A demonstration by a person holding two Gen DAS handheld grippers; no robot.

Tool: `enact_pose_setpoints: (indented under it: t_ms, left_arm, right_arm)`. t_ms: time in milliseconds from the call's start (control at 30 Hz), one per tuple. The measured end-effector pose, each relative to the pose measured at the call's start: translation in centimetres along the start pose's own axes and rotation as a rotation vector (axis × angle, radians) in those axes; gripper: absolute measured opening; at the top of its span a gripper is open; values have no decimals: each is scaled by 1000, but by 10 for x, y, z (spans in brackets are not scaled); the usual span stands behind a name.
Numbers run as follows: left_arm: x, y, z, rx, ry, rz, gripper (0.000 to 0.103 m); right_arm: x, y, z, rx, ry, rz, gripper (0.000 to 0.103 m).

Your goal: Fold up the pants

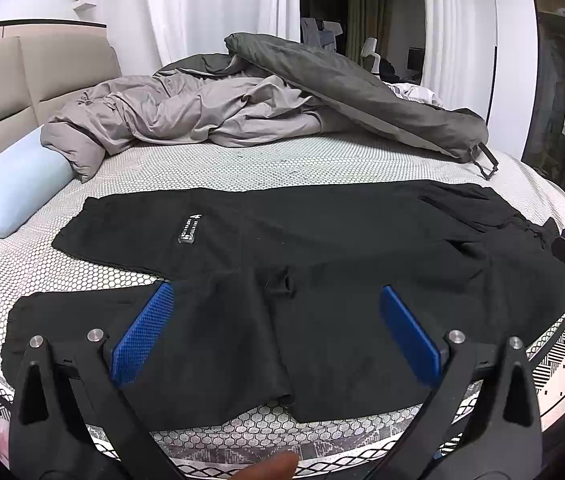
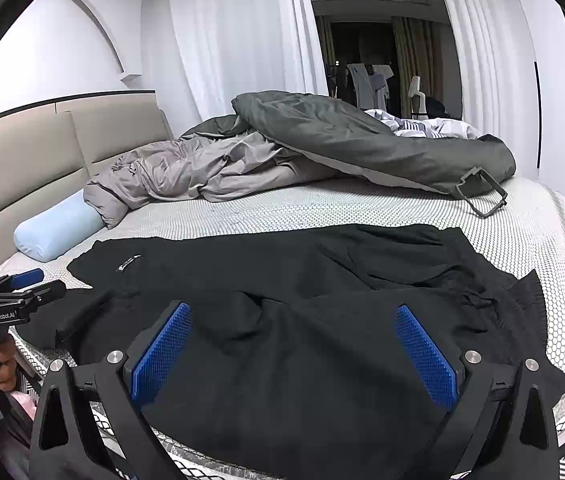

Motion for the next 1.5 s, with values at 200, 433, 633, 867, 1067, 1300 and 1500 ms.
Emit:
enact_pose_setpoints:
  t_ms: [200, 433, 633, 867, 1067, 1300, 1500]
  left_arm:
    - [-1, -4, 1, -25, 1, -24, 102]
    - [-4, -12, 2, -30, 5, -34, 102]
    - [-5, -19, 4, 14, 9, -47, 102]
    - [-8, -27, 6, 38, 10, -53, 102]
    - [-10, -35, 3, 57, 25, -49, 102]
    - [-20, -50, 3, 72, -8, -39, 102]
    - [-26, -102, -9, 204, -62, -131, 102]
  right_arm:
    - [-3, -3, 3, 6, -13, -11, 103]
    - [-2, -2, 4, 4, -16, -16, 103]
    - [-1, -3, 5, -4, -7, -16, 103]
    - [-1, 3, 5, -5, 4, 11, 103]
    - [1, 14, 2, -17, 31, 43, 103]
    - [5, 21, 1, -49, 5, 11, 103]
    - [20, 37, -9, -70, -17, 8, 103]
Point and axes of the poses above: each gripper's, at about its wrist camera, not at the fingertips, and z roughly the way its jaws point, y to its right, x to its top, the point moved 1 cm from there along z, roughly the way its jaws point, and after that the axes turned 9 degrees about y, right-handed, at the moved point
